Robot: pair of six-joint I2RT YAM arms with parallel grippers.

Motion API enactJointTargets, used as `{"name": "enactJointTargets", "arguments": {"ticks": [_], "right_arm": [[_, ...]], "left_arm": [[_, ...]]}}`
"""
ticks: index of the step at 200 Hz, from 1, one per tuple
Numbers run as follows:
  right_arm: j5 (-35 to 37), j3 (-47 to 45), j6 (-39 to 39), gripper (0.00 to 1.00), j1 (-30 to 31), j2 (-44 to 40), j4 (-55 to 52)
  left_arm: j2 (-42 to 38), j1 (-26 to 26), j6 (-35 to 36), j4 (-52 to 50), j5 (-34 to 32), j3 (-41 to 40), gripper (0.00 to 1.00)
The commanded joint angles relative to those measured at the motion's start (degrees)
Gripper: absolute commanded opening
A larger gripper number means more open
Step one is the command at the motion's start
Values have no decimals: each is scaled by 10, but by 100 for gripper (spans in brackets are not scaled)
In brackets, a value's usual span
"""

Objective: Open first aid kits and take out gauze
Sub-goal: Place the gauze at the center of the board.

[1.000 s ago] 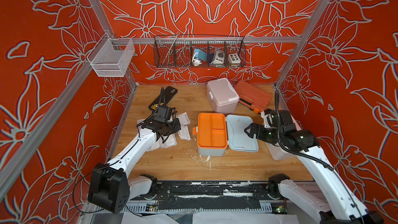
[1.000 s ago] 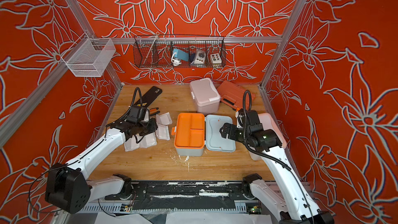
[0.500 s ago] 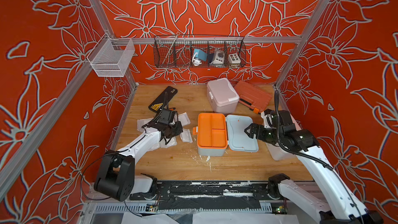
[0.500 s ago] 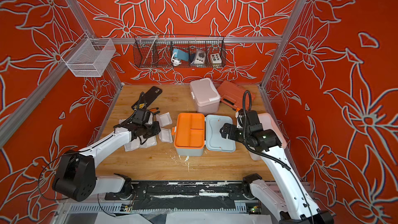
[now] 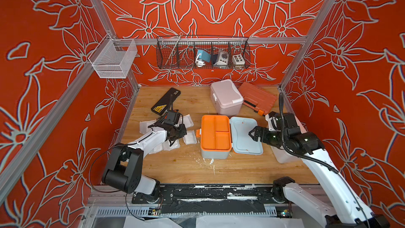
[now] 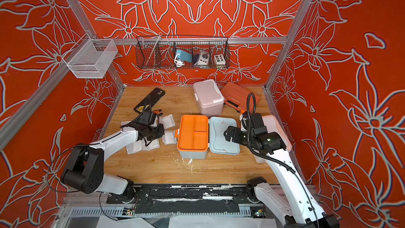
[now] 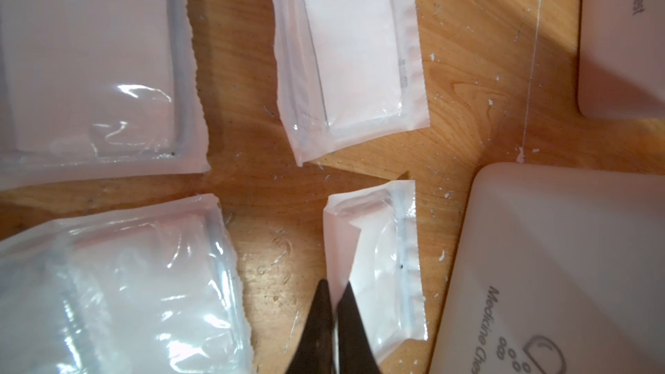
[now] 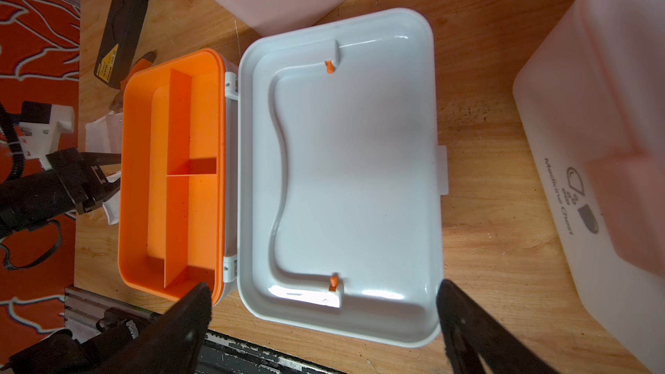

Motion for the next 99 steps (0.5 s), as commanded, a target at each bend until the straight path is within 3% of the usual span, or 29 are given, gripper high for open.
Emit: {"name": "enactJointTargets", "arguments": {"ticks": [1, 99], "right_arm": [[12, -5, -6, 98, -3, -6, -7], [7, 0, -12, 98, -5, 2, -14]], "left_arm": [[9, 2, 12, -1, -17, 15, 0], [37, 2, 22, -19, -44, 29, 0]]}}
